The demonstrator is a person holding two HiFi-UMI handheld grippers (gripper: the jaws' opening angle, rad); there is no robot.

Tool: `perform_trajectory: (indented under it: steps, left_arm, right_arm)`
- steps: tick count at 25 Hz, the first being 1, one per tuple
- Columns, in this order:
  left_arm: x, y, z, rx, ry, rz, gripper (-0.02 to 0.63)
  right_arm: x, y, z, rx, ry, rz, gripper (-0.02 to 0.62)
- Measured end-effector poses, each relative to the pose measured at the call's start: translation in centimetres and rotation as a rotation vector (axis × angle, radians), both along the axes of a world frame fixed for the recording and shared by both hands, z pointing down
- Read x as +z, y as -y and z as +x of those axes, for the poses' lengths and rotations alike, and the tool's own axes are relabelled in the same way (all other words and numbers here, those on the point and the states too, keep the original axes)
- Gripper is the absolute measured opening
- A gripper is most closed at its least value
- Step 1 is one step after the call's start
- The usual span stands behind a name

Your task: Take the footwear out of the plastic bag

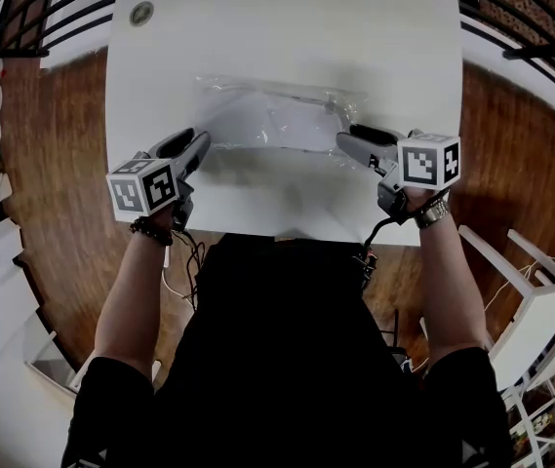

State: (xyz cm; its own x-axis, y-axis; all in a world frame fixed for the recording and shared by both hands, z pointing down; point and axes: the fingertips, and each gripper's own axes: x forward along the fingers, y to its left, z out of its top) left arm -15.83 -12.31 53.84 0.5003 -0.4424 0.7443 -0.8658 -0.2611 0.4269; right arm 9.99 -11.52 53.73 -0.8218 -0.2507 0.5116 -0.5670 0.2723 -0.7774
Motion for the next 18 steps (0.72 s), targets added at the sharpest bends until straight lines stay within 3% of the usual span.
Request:
perform_trajectory:
  steps: [9,18]
  left_arm:
    - [0.1,0.0,-0.2,-0.003,0.025,0.005,0.143]
    - [0.0,0.0,-0.4,-0.018,0.037,0.008,0.141]
  right_arm:
    - [0.2,0.2,2.7,0.060,0.002,0.002,0.189]
    - [0.7,0.3,4.1,0.015,-0.056,0.043,0.065]
